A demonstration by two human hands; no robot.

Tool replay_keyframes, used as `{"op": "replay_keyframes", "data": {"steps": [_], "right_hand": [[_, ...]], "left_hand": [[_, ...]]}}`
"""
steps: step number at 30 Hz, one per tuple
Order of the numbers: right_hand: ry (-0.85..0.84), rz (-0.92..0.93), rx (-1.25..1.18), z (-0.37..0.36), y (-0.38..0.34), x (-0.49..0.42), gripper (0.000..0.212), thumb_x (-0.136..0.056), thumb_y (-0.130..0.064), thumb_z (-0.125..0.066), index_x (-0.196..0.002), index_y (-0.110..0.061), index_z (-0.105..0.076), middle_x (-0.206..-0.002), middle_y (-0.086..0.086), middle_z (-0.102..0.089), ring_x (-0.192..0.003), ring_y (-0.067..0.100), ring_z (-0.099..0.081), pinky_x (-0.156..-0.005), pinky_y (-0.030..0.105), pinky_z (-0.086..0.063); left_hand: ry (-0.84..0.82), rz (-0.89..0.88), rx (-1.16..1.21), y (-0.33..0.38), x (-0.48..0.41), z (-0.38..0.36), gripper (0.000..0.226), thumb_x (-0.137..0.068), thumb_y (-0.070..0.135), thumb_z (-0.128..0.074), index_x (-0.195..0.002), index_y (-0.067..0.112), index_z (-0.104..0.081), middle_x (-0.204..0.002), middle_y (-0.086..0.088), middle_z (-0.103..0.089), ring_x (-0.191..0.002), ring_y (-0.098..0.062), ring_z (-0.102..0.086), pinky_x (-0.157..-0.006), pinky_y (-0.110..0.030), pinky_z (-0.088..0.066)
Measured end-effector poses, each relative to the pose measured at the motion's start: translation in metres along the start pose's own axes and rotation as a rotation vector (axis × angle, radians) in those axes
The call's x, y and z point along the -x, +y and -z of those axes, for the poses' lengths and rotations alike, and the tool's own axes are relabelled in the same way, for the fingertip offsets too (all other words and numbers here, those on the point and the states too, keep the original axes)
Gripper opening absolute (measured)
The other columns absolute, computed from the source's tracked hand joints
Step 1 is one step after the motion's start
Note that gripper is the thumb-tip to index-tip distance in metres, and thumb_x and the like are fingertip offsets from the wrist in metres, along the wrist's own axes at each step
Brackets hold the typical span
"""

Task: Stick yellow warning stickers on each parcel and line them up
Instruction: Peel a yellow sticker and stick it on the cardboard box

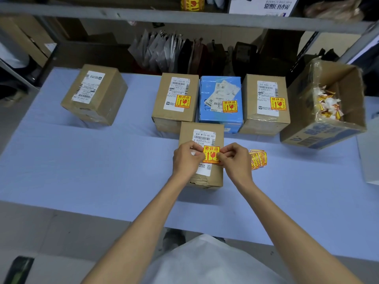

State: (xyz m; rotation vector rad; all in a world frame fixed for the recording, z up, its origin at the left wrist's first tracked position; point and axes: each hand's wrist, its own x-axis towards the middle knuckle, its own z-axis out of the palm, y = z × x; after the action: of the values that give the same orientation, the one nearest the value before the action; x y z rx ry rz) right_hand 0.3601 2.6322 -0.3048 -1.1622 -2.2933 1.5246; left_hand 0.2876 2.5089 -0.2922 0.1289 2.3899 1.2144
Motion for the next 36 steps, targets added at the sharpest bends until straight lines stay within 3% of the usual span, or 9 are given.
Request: {"op": "replay_keyframes", "data": {"steps": [4, 8, 15, 20, 24, 27, 29, 33, 36], "right_hand": [[0.024, 0.016, 0.034, -0.001, -0.002, 0.001, 0.007, -0.076, -0.006, -0.07, -0.078, -0.01, -0.064, -0.067, 0.003, -0.066, -0.068, 0.018, -0.066, -0.069, 0.043, -0.058], [0.015, 0.01, 0.048, -0.002, -0.002, 0.002, 0.016, -0.073, -0.013, -0.078, -0.077, -0.009, -0.063, -0.067, 0.001, -0.066, -0.068, 0.015, -0.066, -0.067, 0.04, -0.058], [0.017, 0.036, 0.167, -0.005, -0.003, -0.003, 0.016, -0.074, -0.016, -0.077, -0.075, -0.011, -0.062, -0.069, 0.002, -0.066, -0.068, 0.018, -0.066, -0.067, 0.043, -0.057], [0.039, 0.029, 0.303, -0.005, -0.008, -0.004, 0.017, -0.072, -0.024, -0.076, -0.073, -0.016, -0.06, -0.076, 0.001, -0.067, -0.078, 0.023, -0.064, -0.067, 0.041, -0.054], [0.02, 0.038, 0.548, 0.003, -0.015, -0.01, 0.03, -0.074, -0.039, -0.076, -0.082, -0.014, -0.061, -0.083, 0.002, -0.063, -0.084, 0.023, -0.058, -0.066, 0.033, -0.044], [-0.054, -0.004, 0.515, 0.012, -0.01, -0.017, 0.039, -0.073, -0.045, -0.078, -0.082, -0.011, -0.06, -0.081, 0.003, -0.062, -0.08, 0.023, -0.057, -0.063, 0.033, -0.042], [-0.067, 0.003, 0.441, 0.01, -0.004, -0.017, 0.034, -0.076, -0.044, -0.075, -0.078, -0.013, -0.06, -0.081, 0.004, -0.067, -0.079, 0.023, -0.061, -0.062, 0.032, -0.044], [0.001, 0.005, 0.493, -0.002, -0.008, -0.013, 0.047, -0.08, -0.059, -0.062, -0.079, -0.013, -0.057, -0.08, 0.004, -0.063, -0.078, 0.026, -0.059, -0.061, 0.032, -0.041], [-0.015, 0.011, 0.482, 0.0, -0.008, -0.018, 0.032, -0.093, -0.04, -0.054, -0.084, -0.009, -0.058, -0.092, 0.012, -0.067, -0.088, 0.034, -0.061, -0.064, 0.033, -0.038]], "left_hand": [[0.002, 0.0, -0.043, 0.0, 0.0, -0.002, 0.01, -0.079, 0.015, -0.071, -0.088, 0.019, -0.068, -0.101, 0.0, -0.069, -0.088, -0.014, -0.059, -0.059, -0.016, -0.042], [0.006, -0.001, -0.047, 0.0, 0.0, -0.003, 0.01, -0.08, 0.015, -0.071, -0.09, 0.017, -0.069, -0.103, 0.0, -0.069, -0.087, -0.013, -0.059, -0.058, -0.017, -0.043], [-0.006, -0.011, -0.086, 0.001, 0.0, -0.003, 0.013, -0.081, 0.018, -0.071, -0.093, 0.018, -0.067, -0.106, -0.002, -0.07, -0.091, -0.017, -0.063, -0.061, -0.022, -0.048], [-0.004, -0.027, -0.164, 0.002, -0.001, -0.005, 0.018, -0.079, 0.02, -0.072, -0.094, 0.017, -0.064, -0.11, -0.002, -0.068, -0.098, -0.018, -0.062, -0.056, -0.014, -0.036], [0.005, -0.076, -0.254, 0.001, 0.002, -0.007, 0.031, -0.081, 0.024, -0.071, -0.103, 0.014, -0.053, -0.115, -0.004, -0.063, -0.099, -0.023, -0.059, -0.062, -0.024, -0.04], [0.035, -0.11, -0.247, -0.001, 0.0, -0.001, 0.042, -0.079, 0.026, -0.074, -0.104, 0.015, -0.043, -0.106, -0.003, -0.059, -0.091, -0.023, -0.058, -0.065, -0.031, -0.042], [0.03, -0.171, -0.226, -0.004, -0.002, 0.004, 0.035, -0.077, 0.026, -0.076, -0.095, 0.022, -0.047, -0.099, 0.004, -0.059, -0.084, -0.015, -0.058, -0.064, -0.027, -0.04], [-0.09, -0.272, -0.248, -0.004, -0.004, 0.005, 0.015, -0.078, 0.025, -0.075, -0.088, 0.029, -0.065, -0.094, 0.006, -0.061, -0.087, -0.01, -0.061, -0.067, -0.024, -0.042], [-0.072, -0.242, -0.24, -0.006, -0.009, 0.011, 0.009, -0.08, 0.024, -0.073, -0.086, 0.028, -0.069, -0.094, 0.008, -0.065, -0.085, -0.008, -0.06, -0.069, -0.023, -0.04]]}}
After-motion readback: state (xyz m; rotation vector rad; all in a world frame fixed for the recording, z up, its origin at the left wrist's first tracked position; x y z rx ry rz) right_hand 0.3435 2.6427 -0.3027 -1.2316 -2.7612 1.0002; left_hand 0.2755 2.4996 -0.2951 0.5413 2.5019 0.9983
